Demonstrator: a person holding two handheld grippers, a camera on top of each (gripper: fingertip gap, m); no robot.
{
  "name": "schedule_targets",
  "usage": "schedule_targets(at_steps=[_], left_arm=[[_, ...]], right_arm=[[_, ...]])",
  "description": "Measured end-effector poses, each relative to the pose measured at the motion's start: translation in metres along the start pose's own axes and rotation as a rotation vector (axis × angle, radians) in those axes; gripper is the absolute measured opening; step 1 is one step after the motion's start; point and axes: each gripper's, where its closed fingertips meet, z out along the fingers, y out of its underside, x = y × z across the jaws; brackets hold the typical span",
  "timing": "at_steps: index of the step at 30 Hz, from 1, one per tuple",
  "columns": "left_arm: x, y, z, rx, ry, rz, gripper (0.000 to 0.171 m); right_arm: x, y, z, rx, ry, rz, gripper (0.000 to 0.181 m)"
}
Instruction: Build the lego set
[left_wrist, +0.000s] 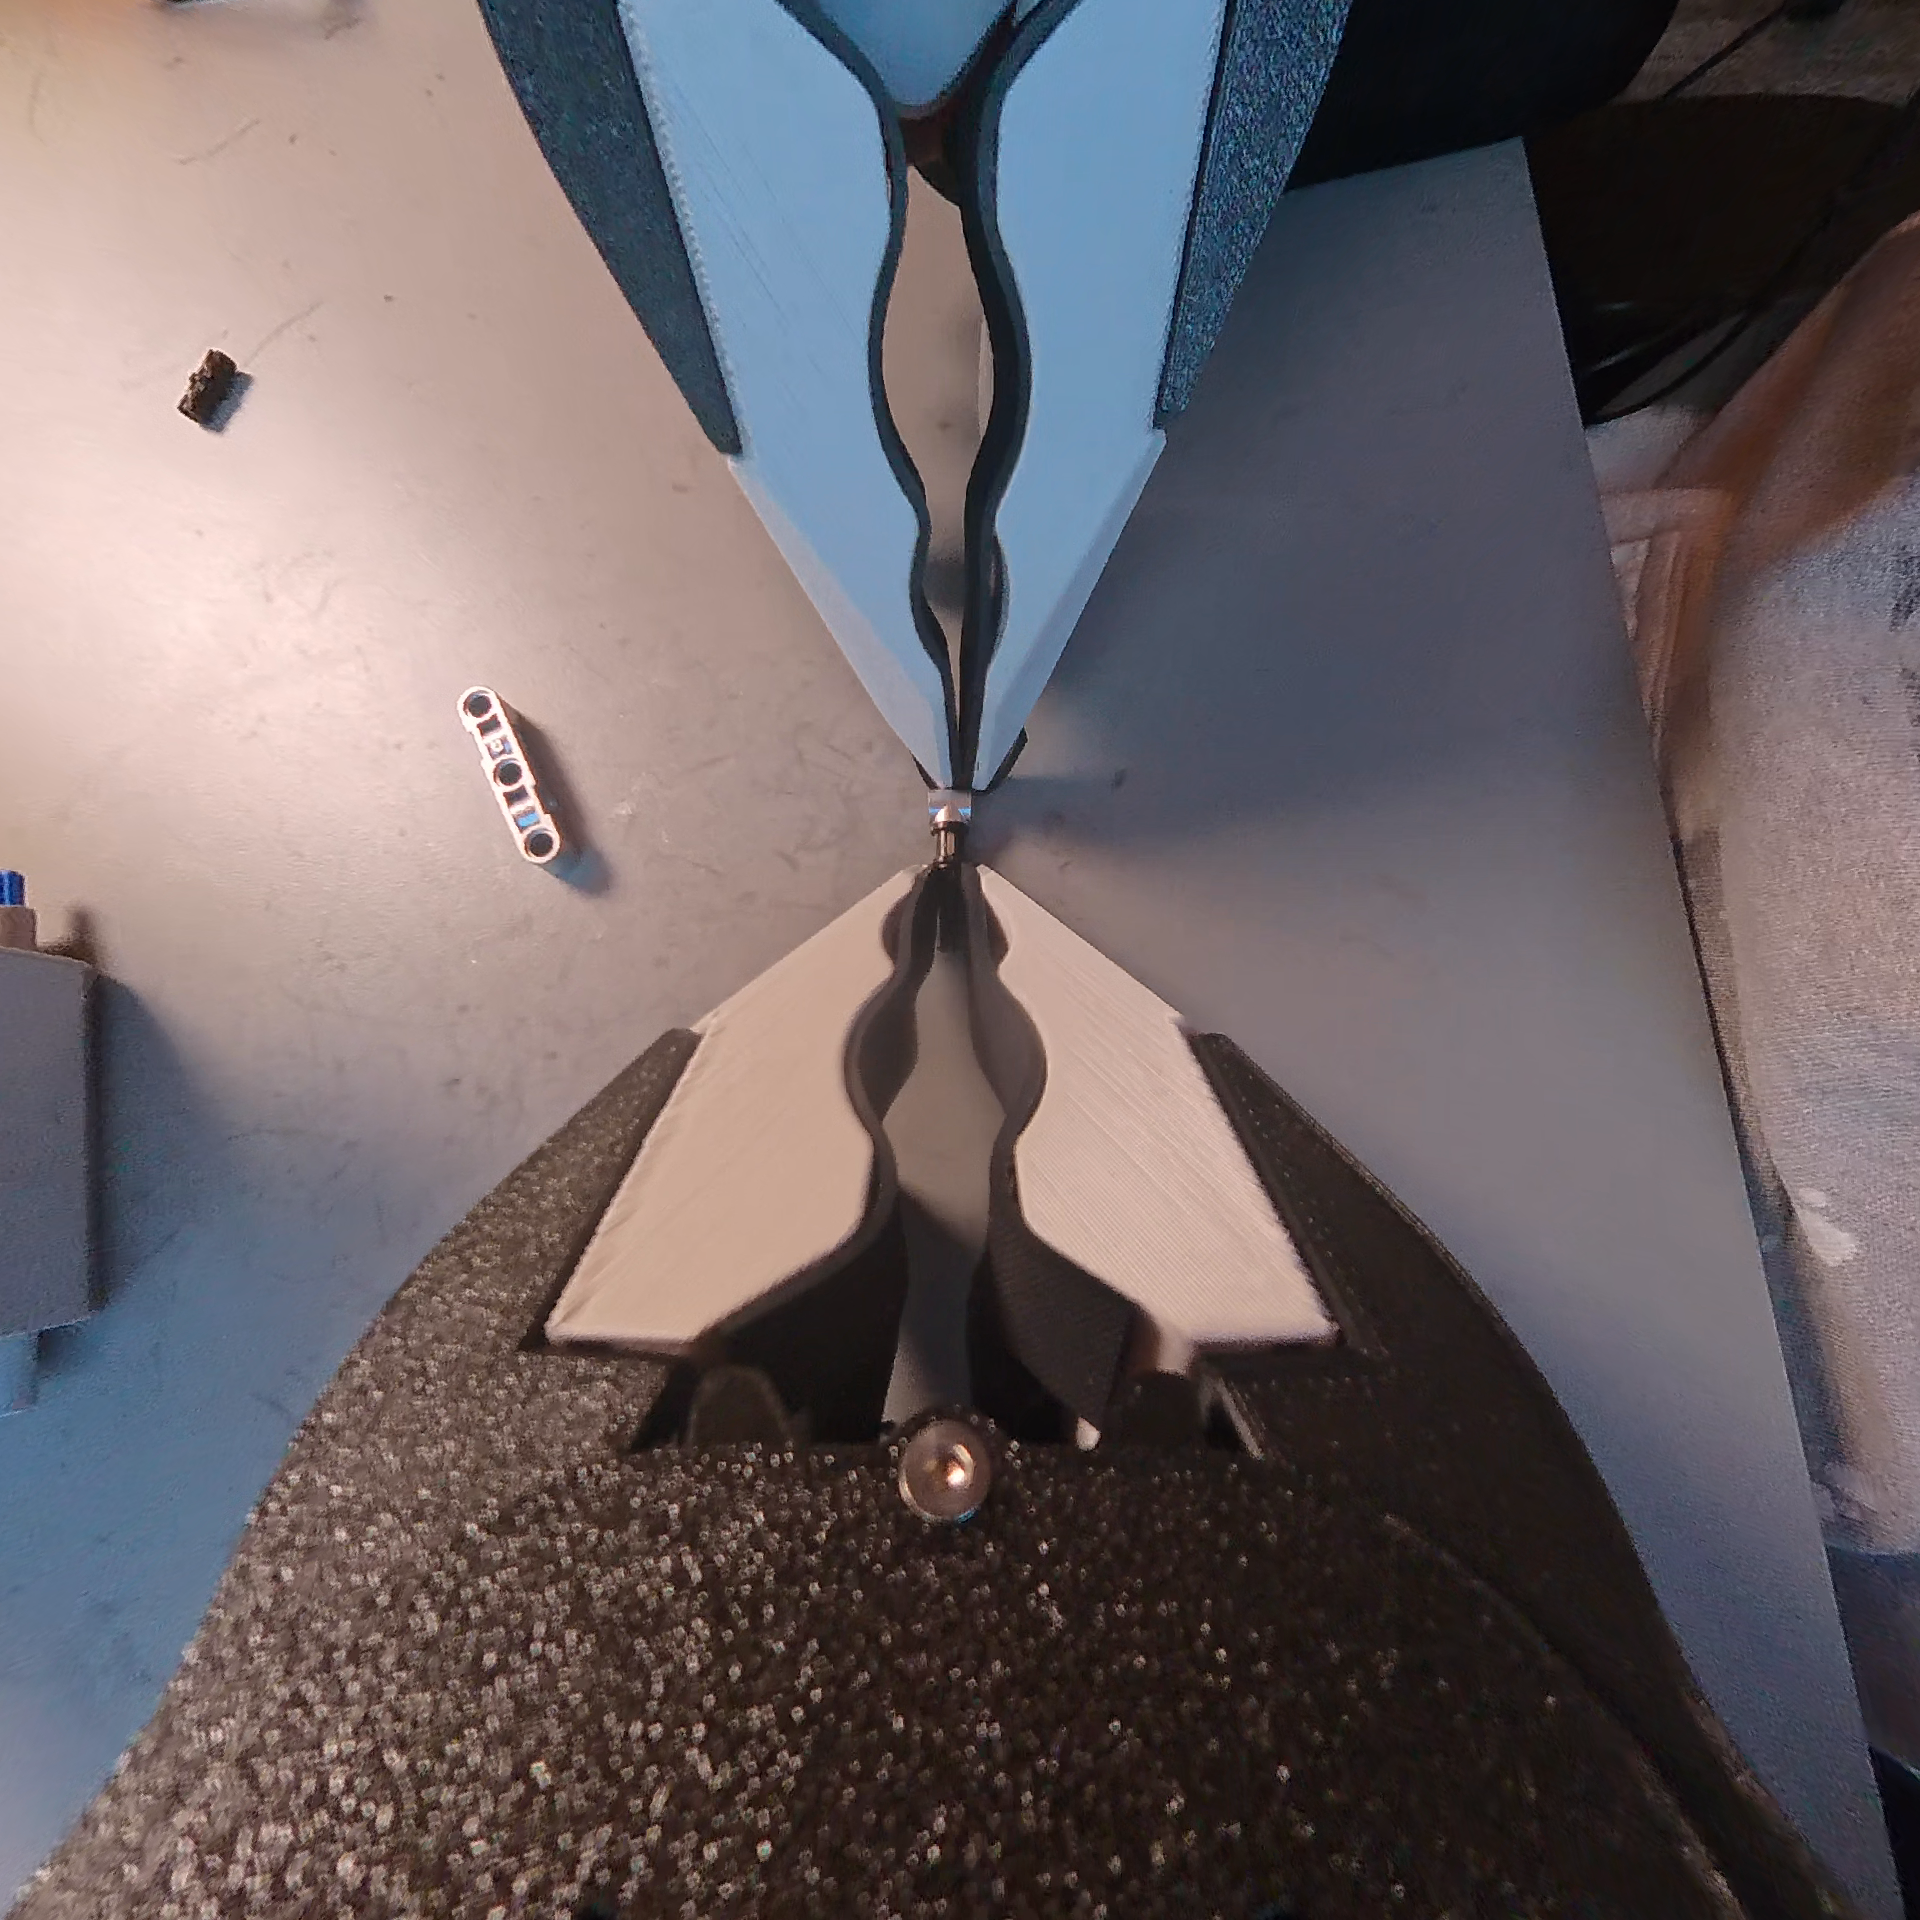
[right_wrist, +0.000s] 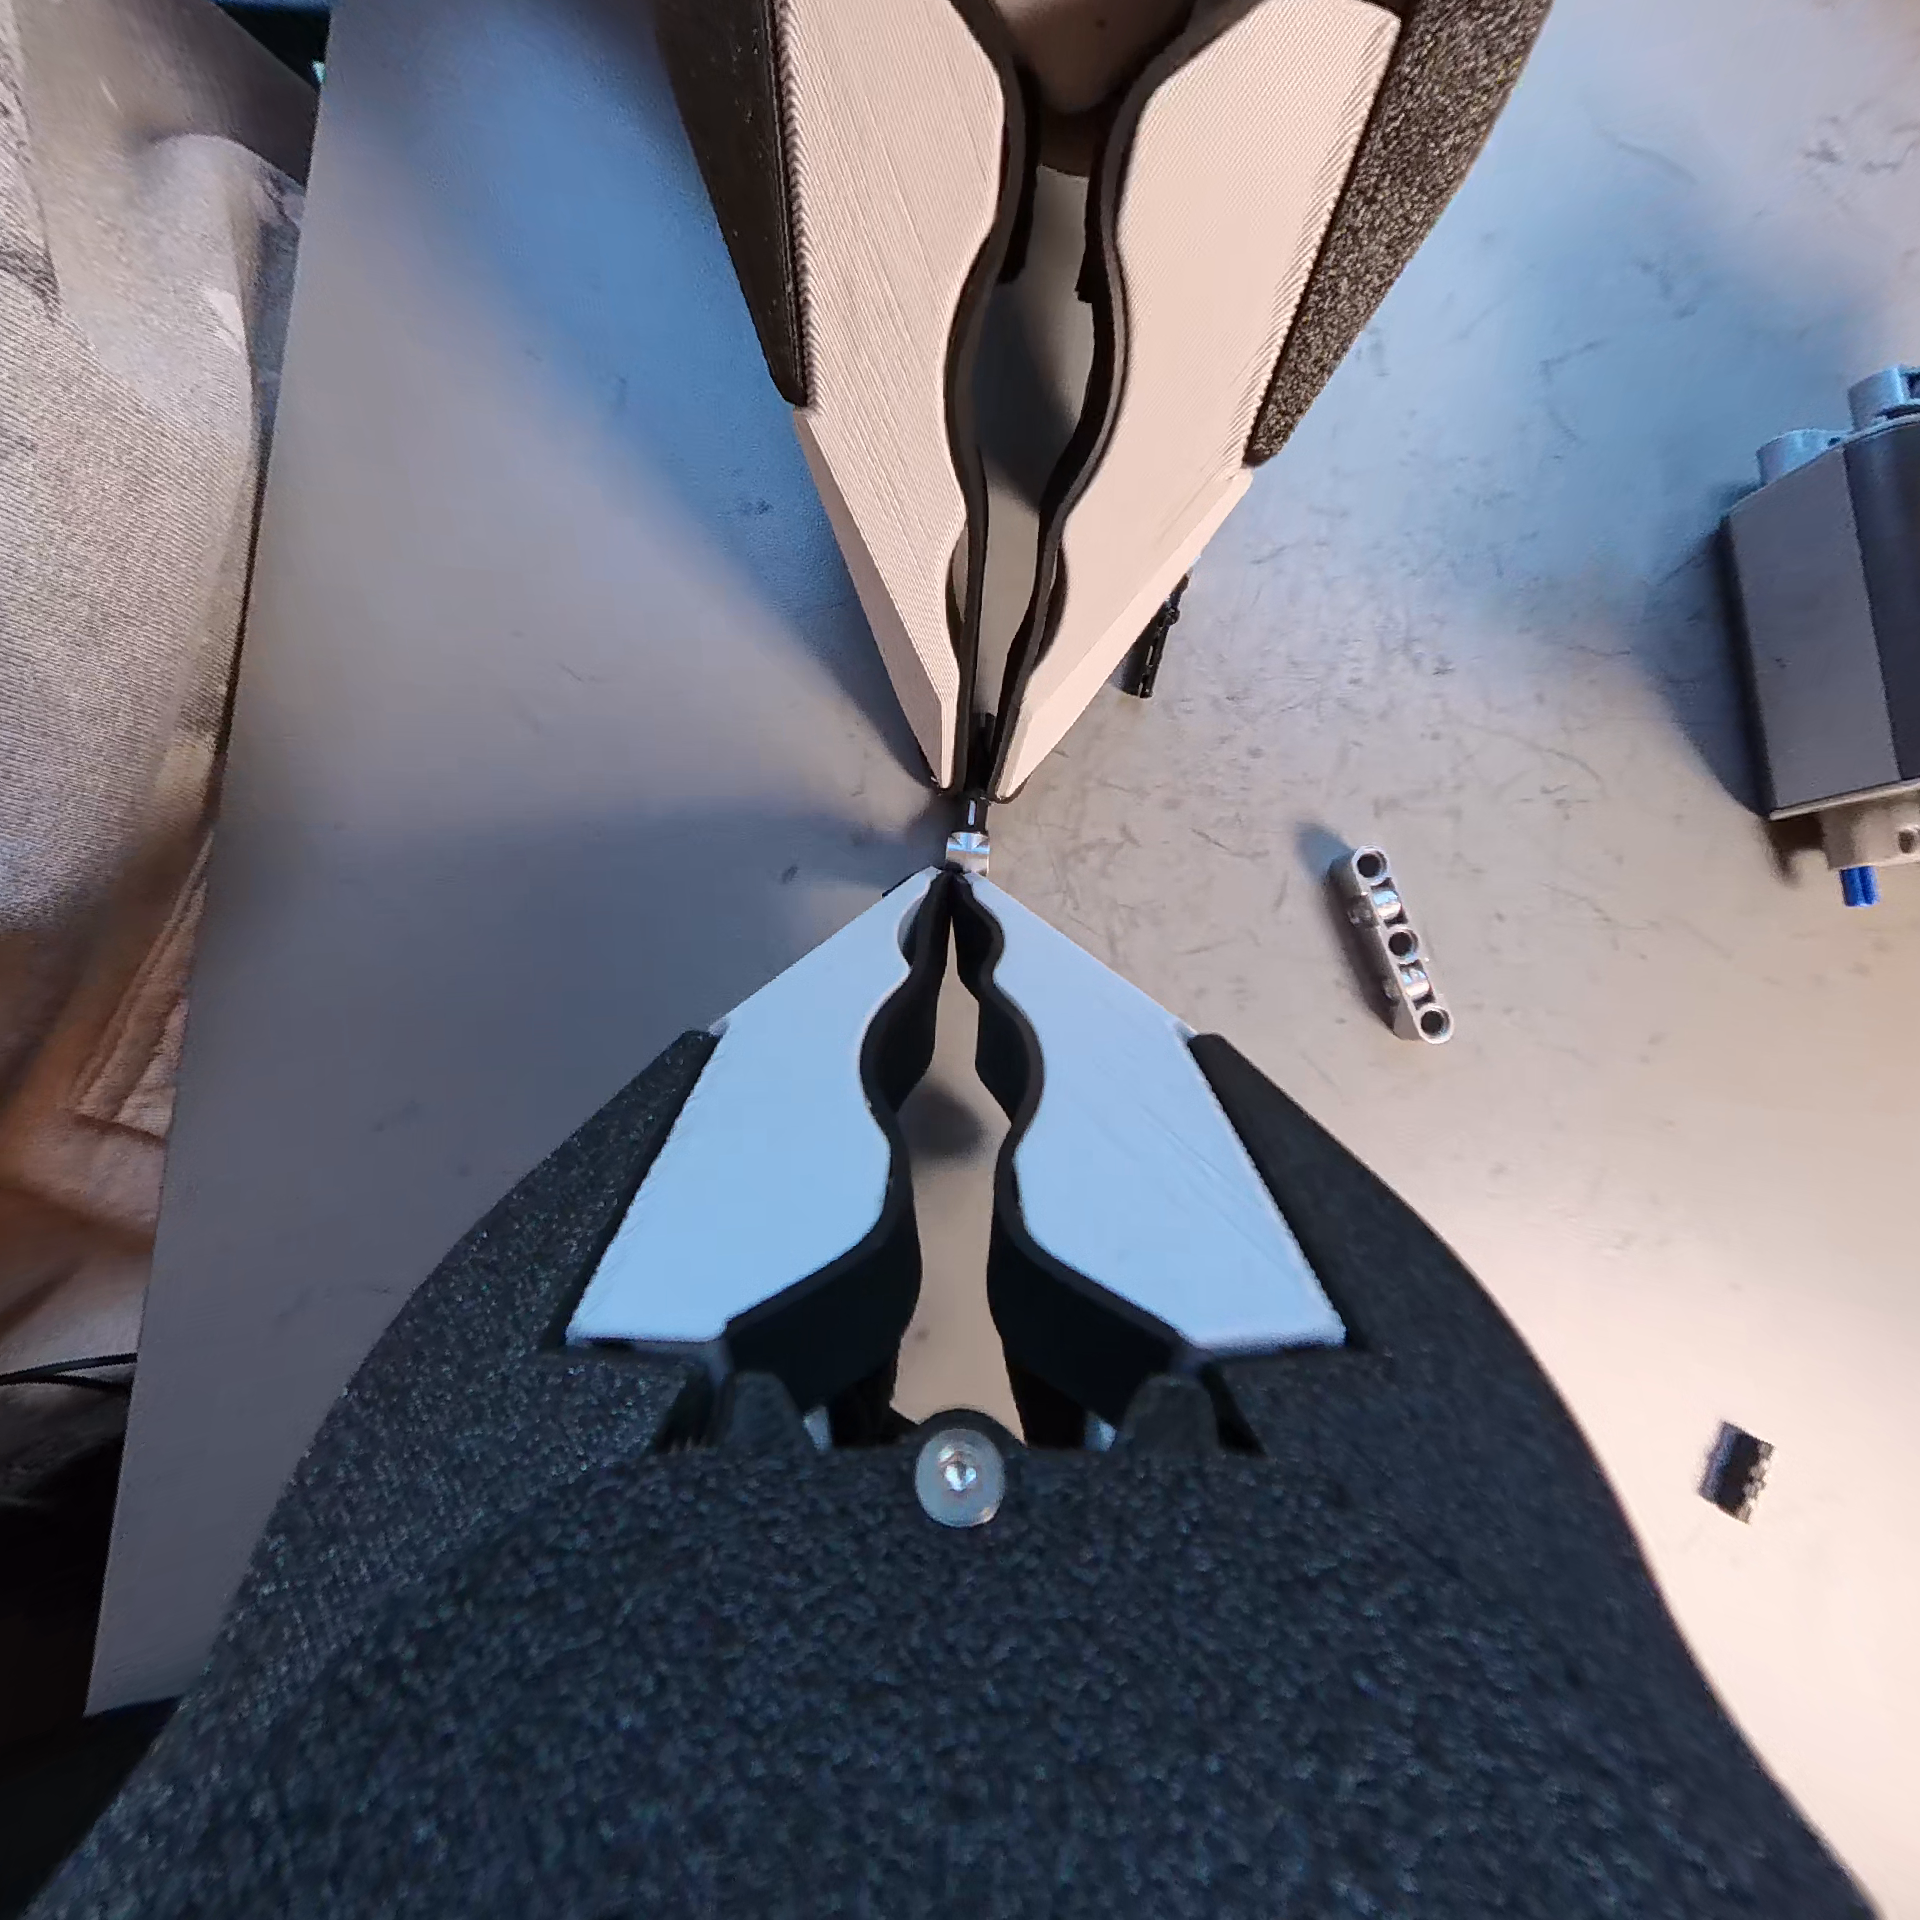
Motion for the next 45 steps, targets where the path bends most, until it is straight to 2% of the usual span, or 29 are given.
schedule_targets(at_steps=[8,10,13,18,20,25,28,30,34,36,40,45], left_arm=[[0.000,0.000,0.000,-0.005,-0.009,0.039,0.002],[-0.001,0.000,-0.001,0.002,-0.022,0.042,0.002],[-0.005,-0.003,-0.008,0.077,-0.022,-0.009,0.002],[-0.021,-0.027,-0.032,0.277,-0.007,-0.144,0.002],[-0.022,-0.026,-0.033,0.285,-0.009,-0.154,0.002],[-0.016,-0.011,-0.019,0.159,-0.039,-0.076,0.004],[-0.013,-0.011,-0.019,0.158,-0.041,-0.060,0.019],[-0.014,-0.026,-0.028,0.253,-0.025,-0.083,0.021],[-0.005,-0.077,-0.066,0.599,0.095,-0.172,0.018],[-0.001,-0.090,-0.079,0.712,0.162,-0.214,0.012],[0.004,-0.096,-0.087,0.792,0.259,-0.272,0.011],[0.006,-0.098,-0.089,0.810,0.297,-0.290,0.010]], right_arm=[[0.000,0.002,-0.001,0.009,-0.008,0.018,0.000],[-0.003,0.001,-0.007,0.052,-0.036,0.042,0.017],[0.002,-0.022,-0.036,0.310,-0.056,0.127,0.033],[0.030,-0.044,-0.084,0.644,-0.069,0.294,0.039],[0.036,-0.052,-0.097,0.748,-0.091,0.339,0.040],[0.039,-0.058,-0.106,0.838,-0.145,0.409,0.042],[0.038,-0.061,-0.104,0.845,-0.153,0.415,0.042],[0.037,-0.064,-0.100,0.845,-0.161,0.419,0.042],[0.031,-0.076,-0.089,0.842,-0.202,0.423,0.042],[0.028,-0.082,-0.085,0.851,-0.225,0.425,0.042],[0.029,-0.086,-0.087,0.877,-0.250,0.451,0.041],[0.026,-0.086,-0.086,0.878,-0.258,0.449,0.041]])
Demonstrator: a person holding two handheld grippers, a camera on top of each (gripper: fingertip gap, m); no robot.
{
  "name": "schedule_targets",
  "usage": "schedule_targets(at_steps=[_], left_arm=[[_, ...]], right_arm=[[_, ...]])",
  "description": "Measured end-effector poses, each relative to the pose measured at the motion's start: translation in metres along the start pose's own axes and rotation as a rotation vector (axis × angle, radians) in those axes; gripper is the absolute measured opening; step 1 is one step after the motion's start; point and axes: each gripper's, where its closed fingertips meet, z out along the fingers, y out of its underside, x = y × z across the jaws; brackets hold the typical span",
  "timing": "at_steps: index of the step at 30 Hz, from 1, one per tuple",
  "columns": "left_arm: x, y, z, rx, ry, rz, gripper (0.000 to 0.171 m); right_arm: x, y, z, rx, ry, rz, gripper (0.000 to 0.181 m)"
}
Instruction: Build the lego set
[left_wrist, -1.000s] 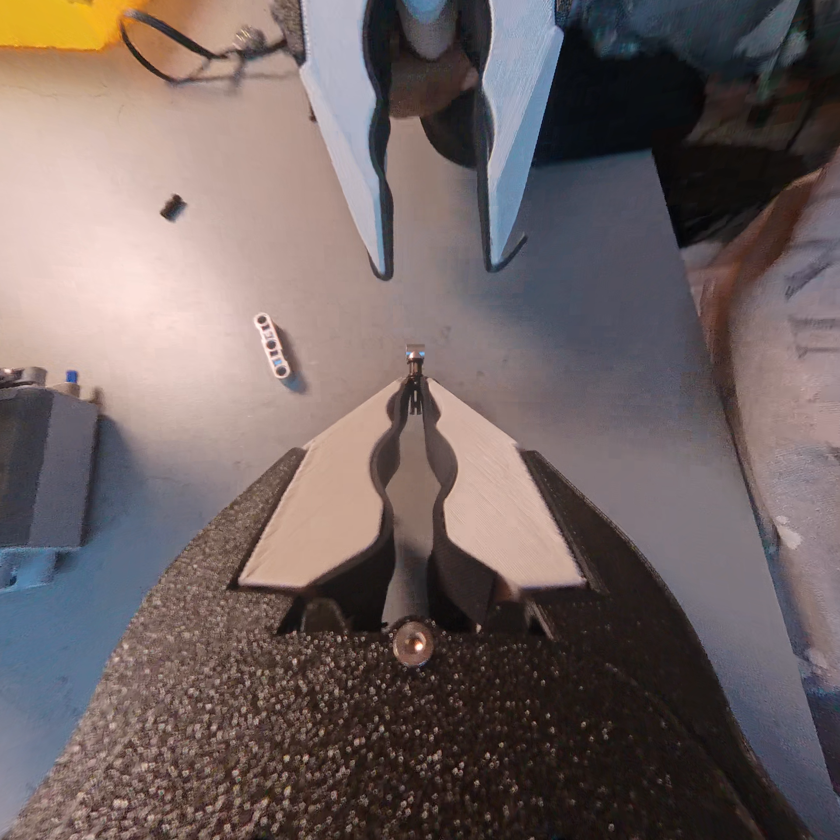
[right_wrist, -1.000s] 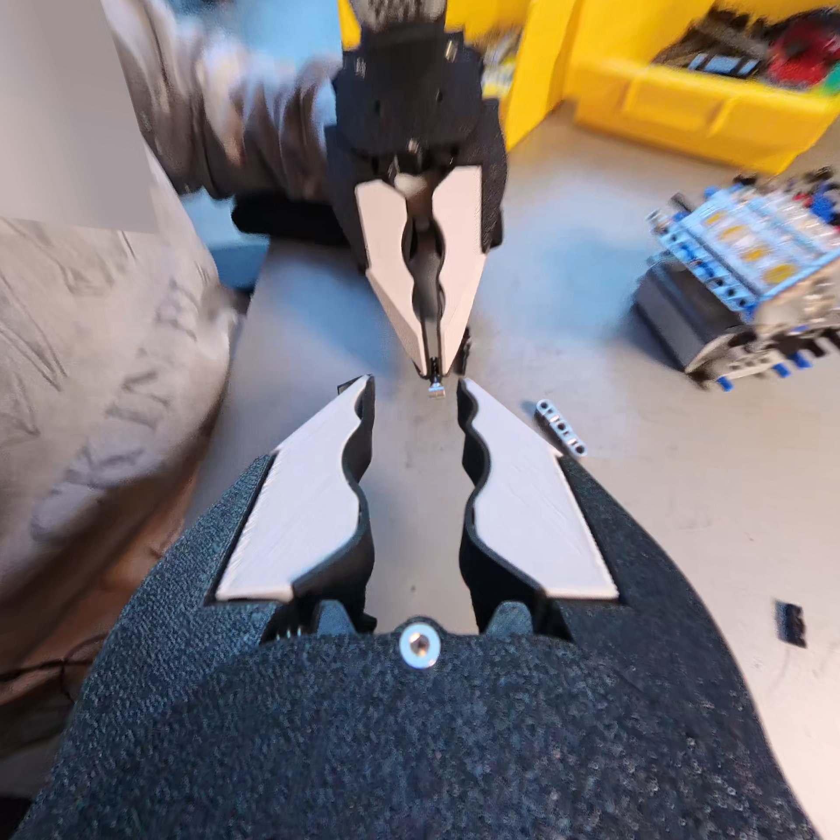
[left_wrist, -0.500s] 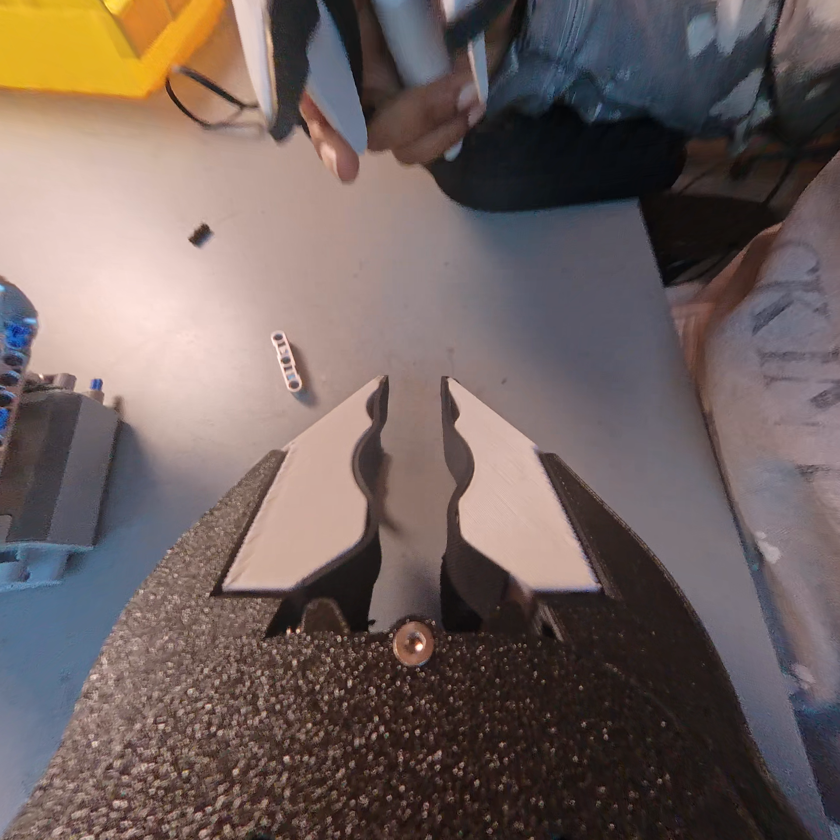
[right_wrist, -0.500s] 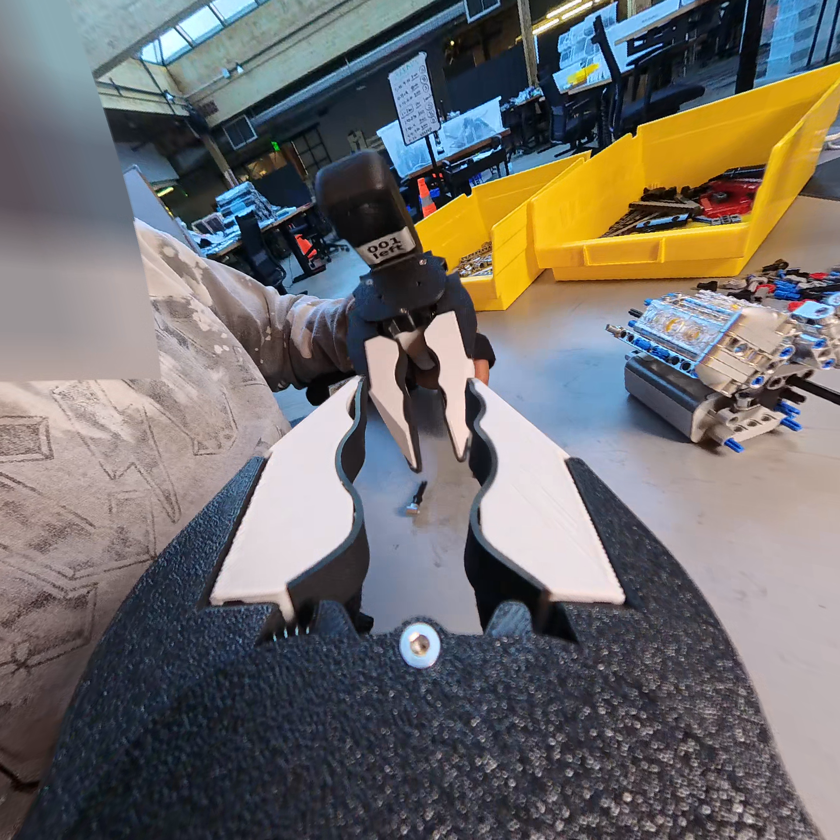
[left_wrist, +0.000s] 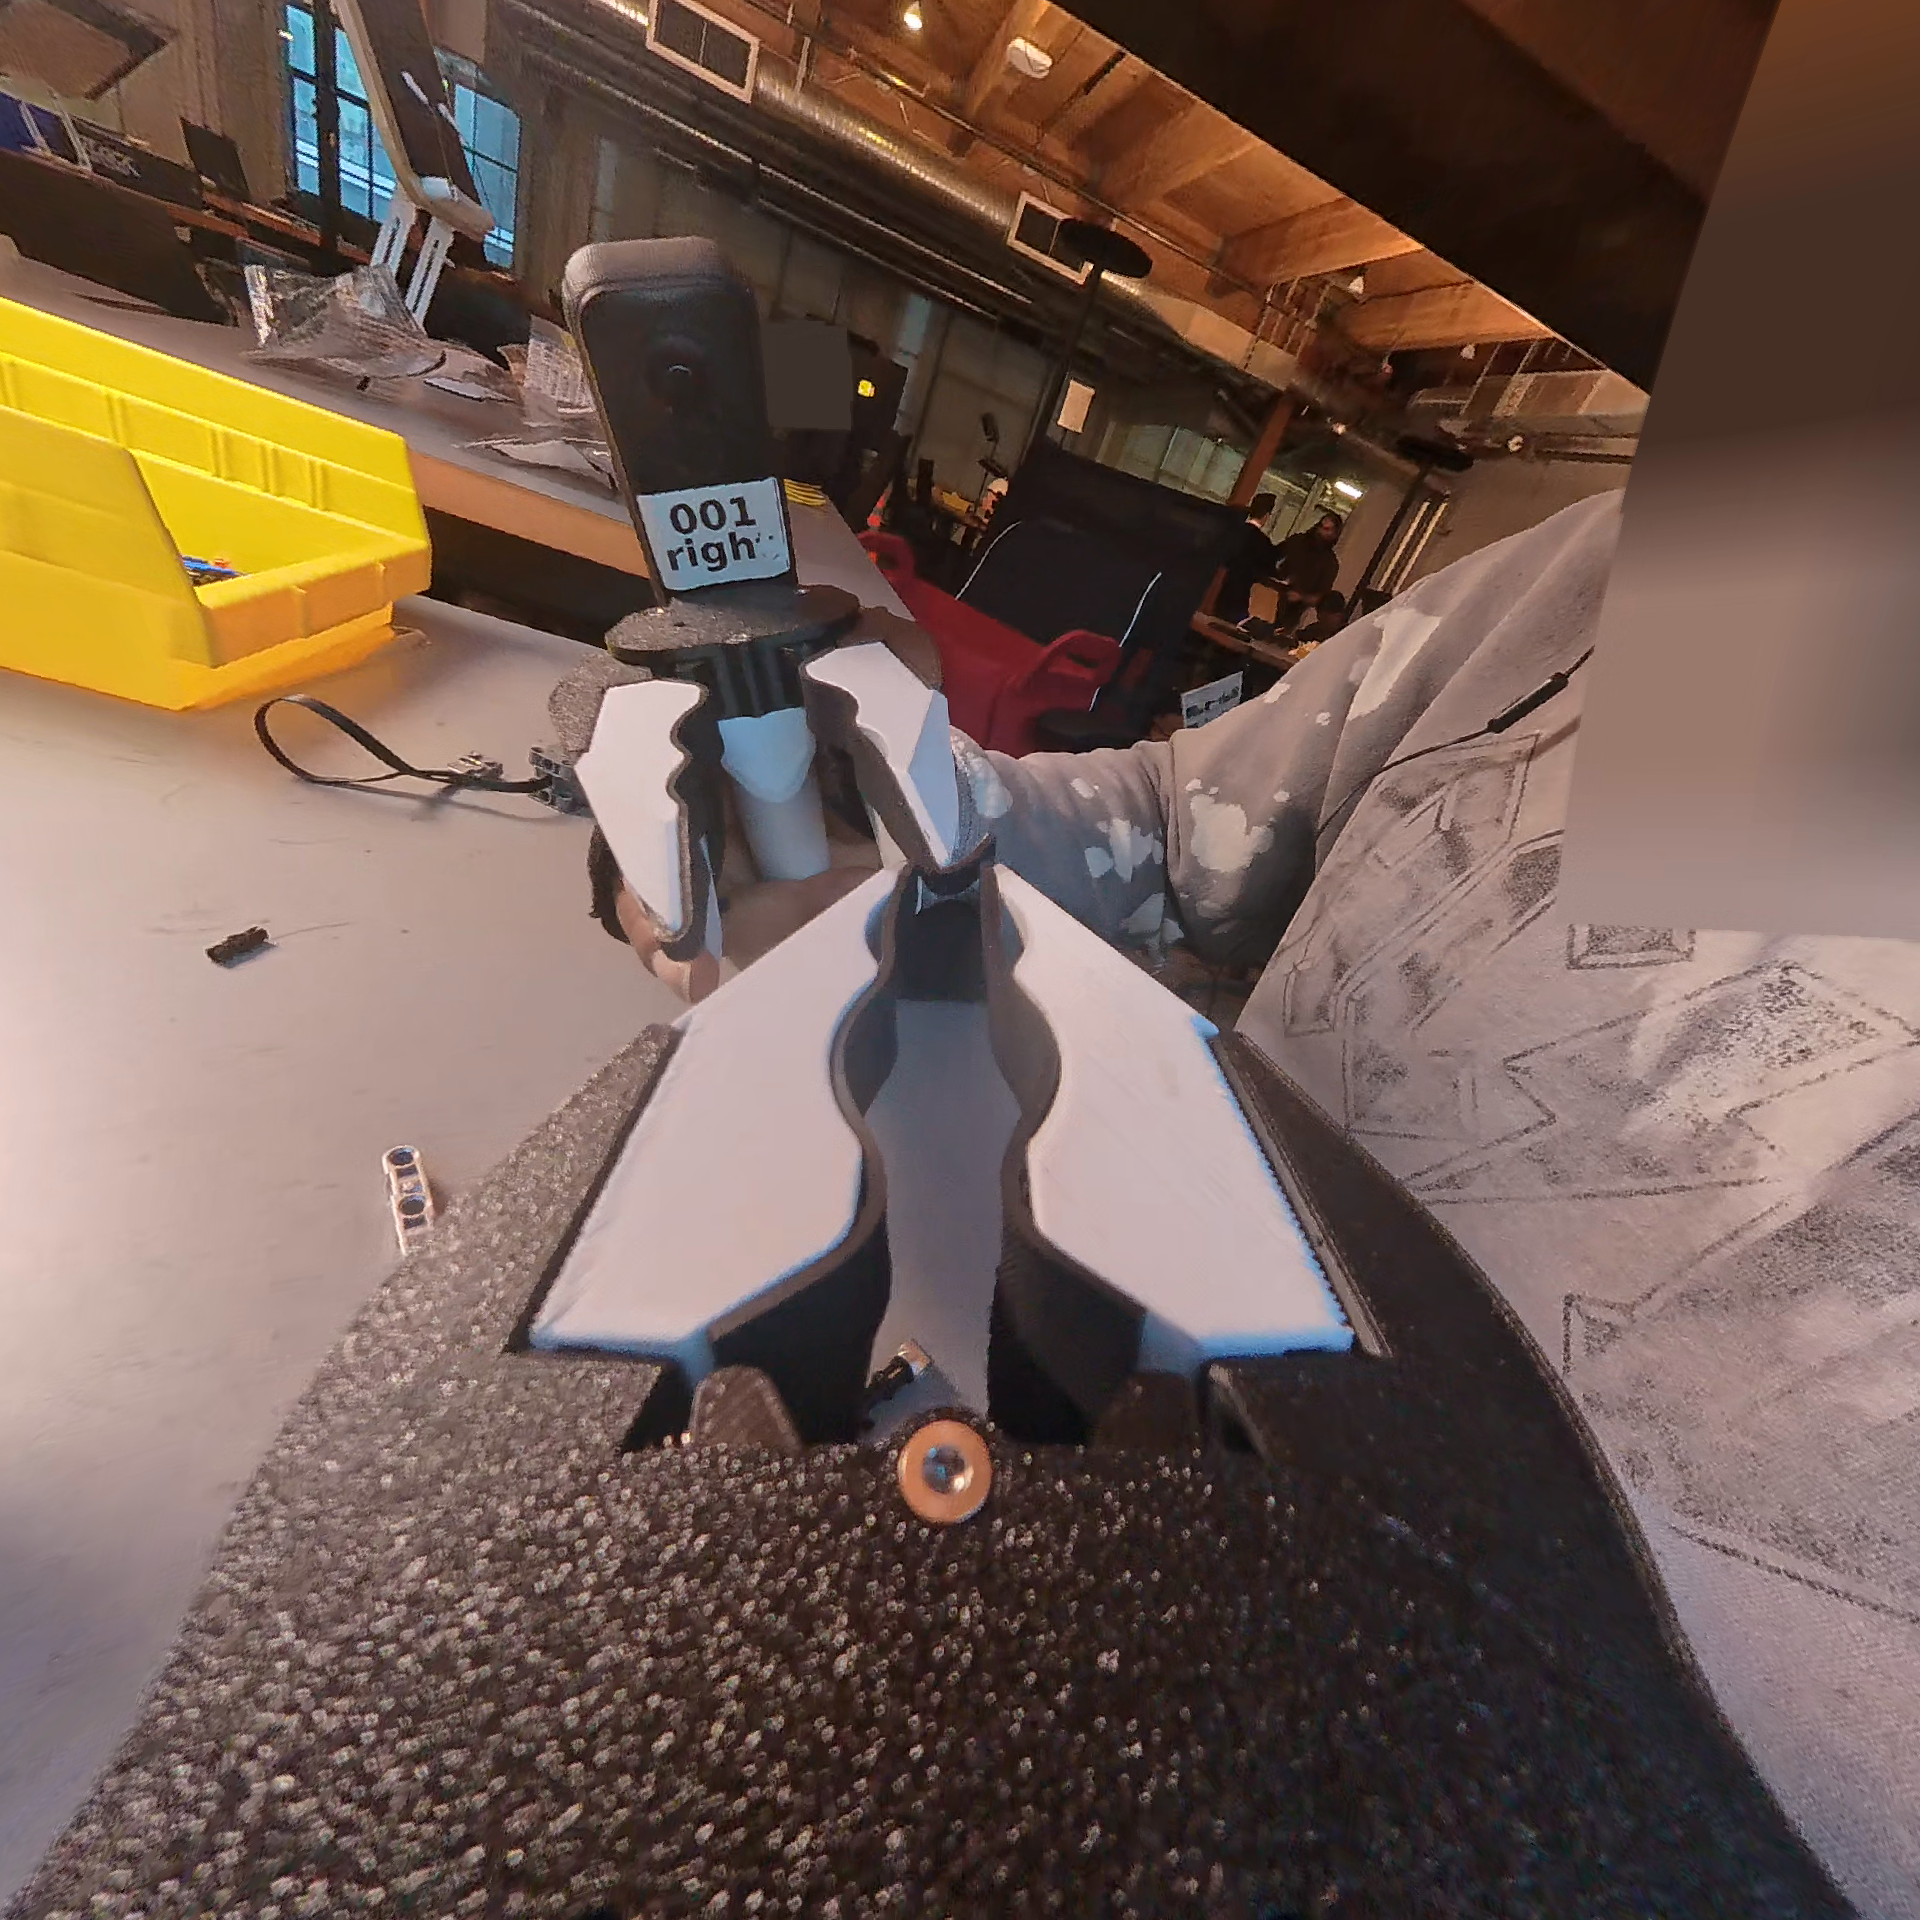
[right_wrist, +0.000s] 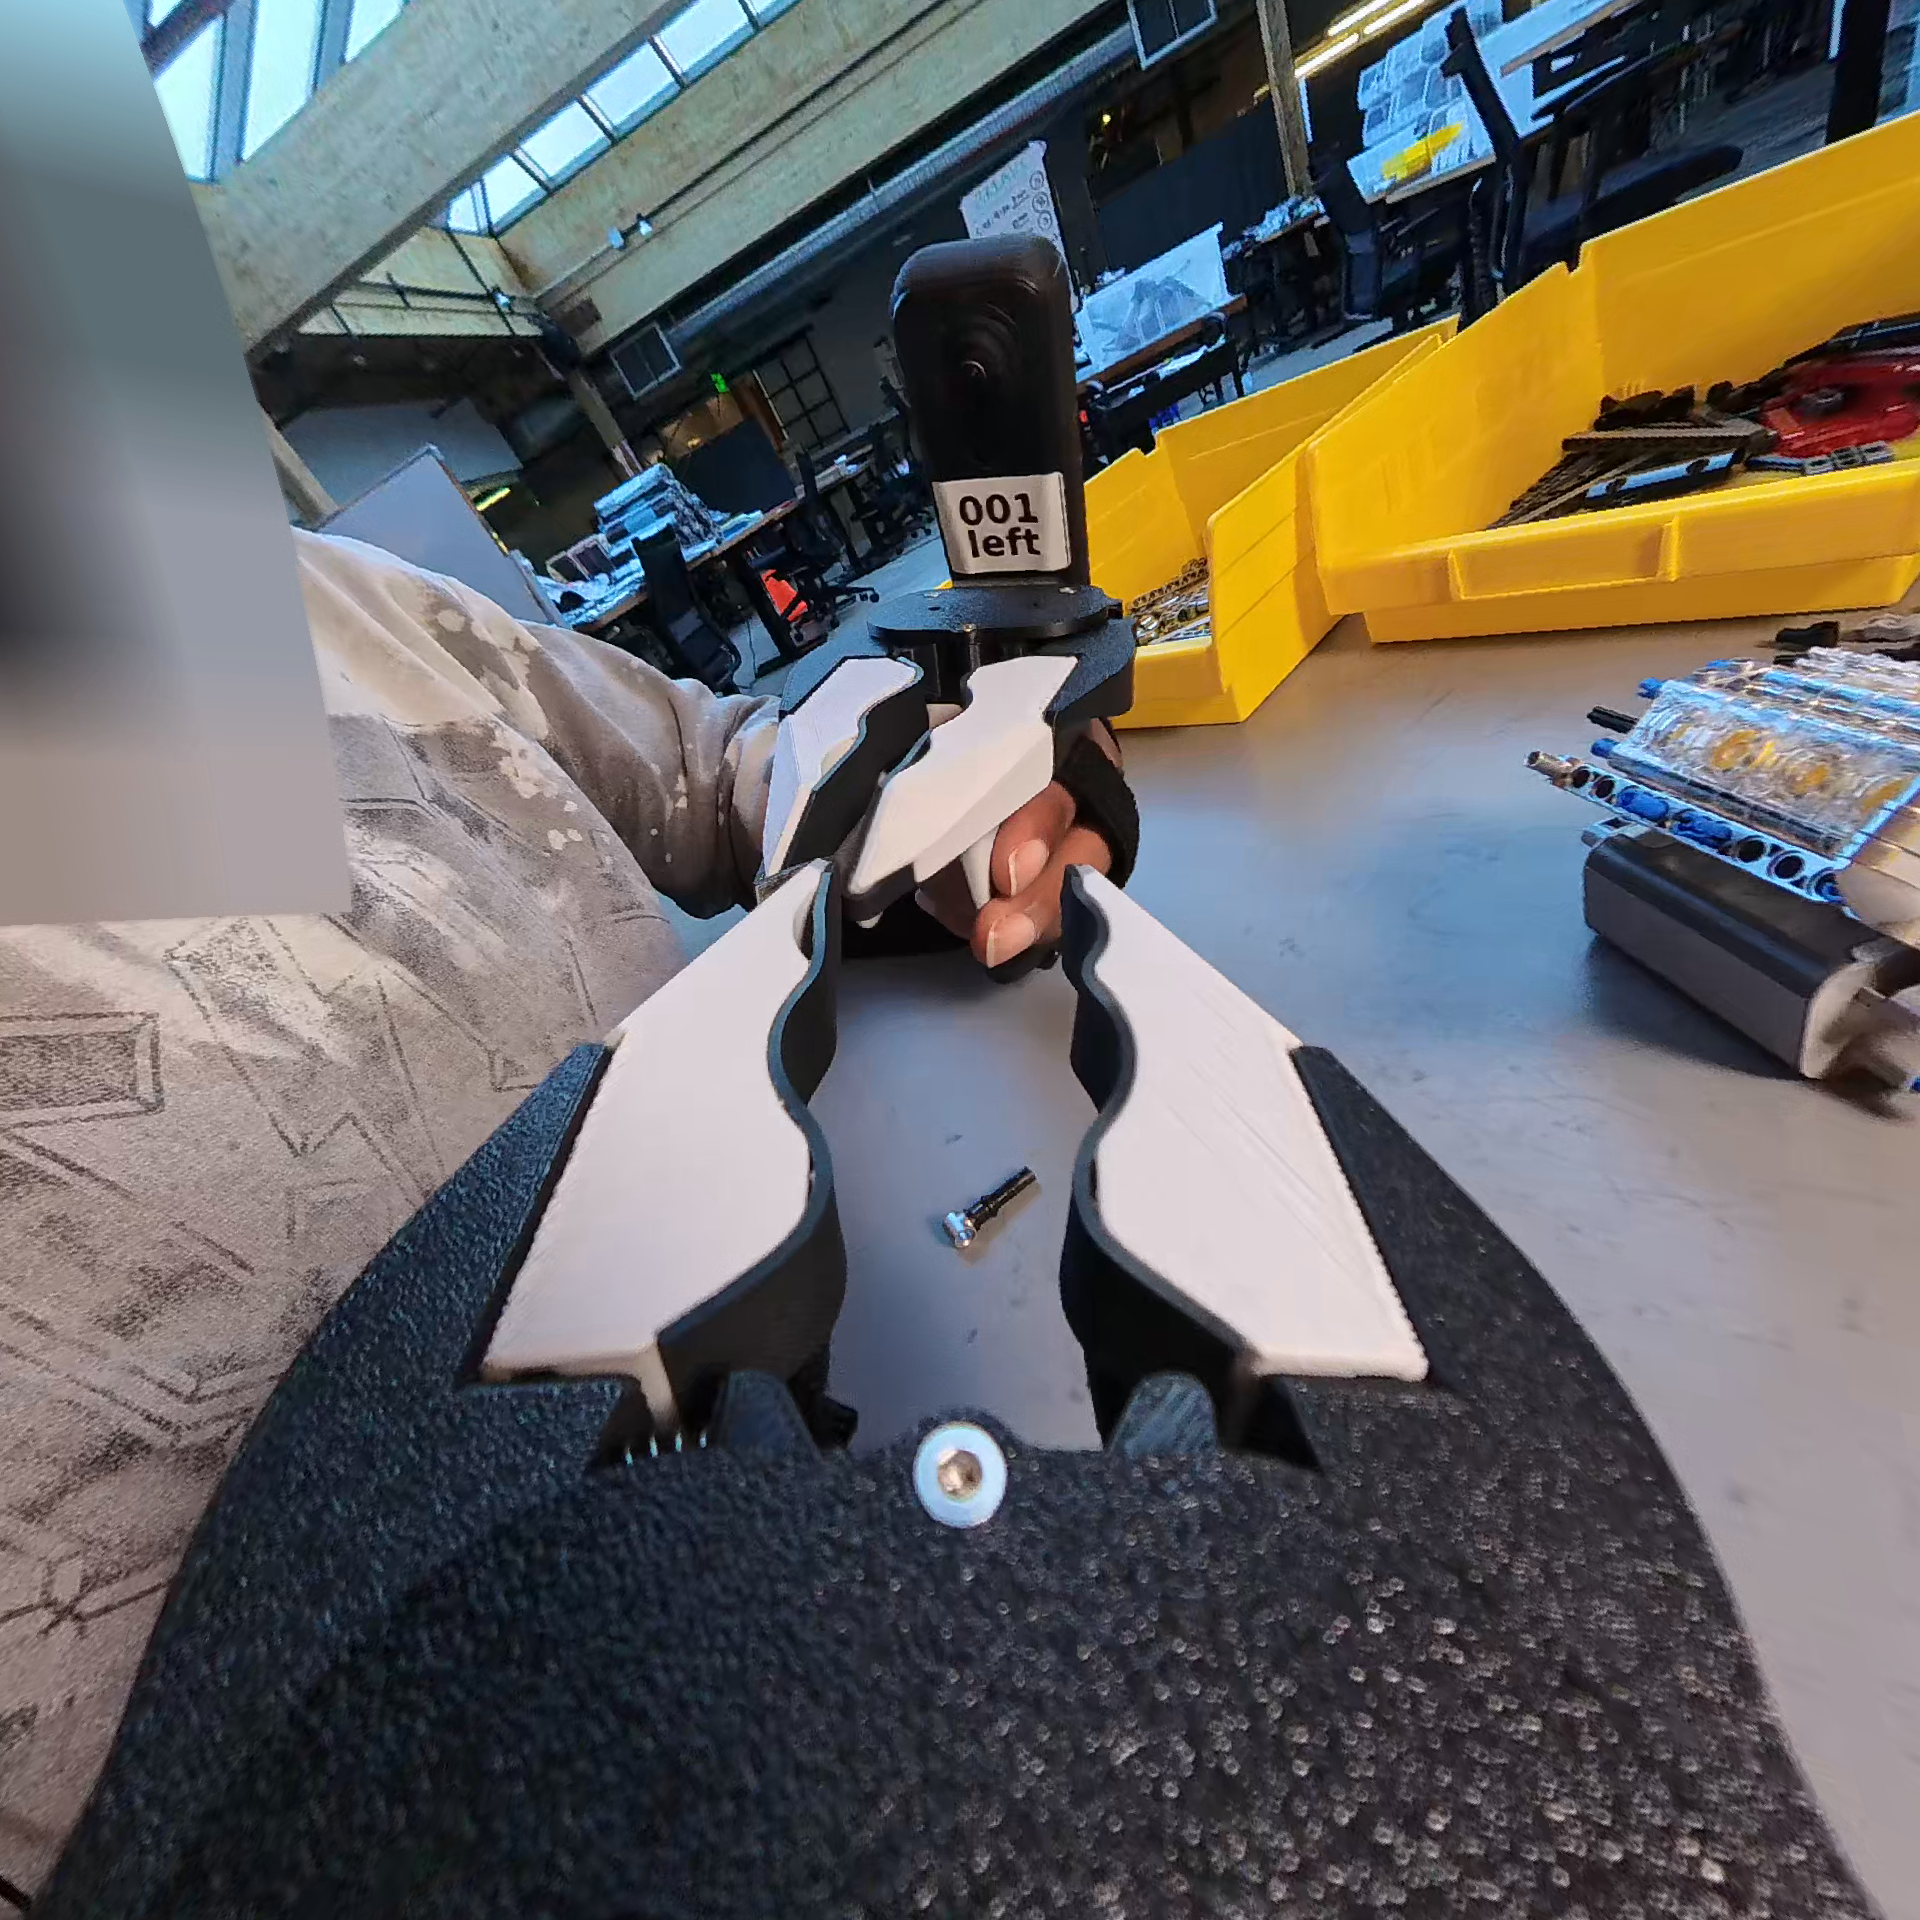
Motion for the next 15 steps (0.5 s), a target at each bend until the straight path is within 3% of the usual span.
schedule_targets(at_steps=[15], left_arm=[[-0.0043,0.0002,-0.0017,0.022,0.014,-0.080,0.006]], right_arm=[[-0.0005,0.0005,0.0030,0.013,0.010,0.016,0.035]])
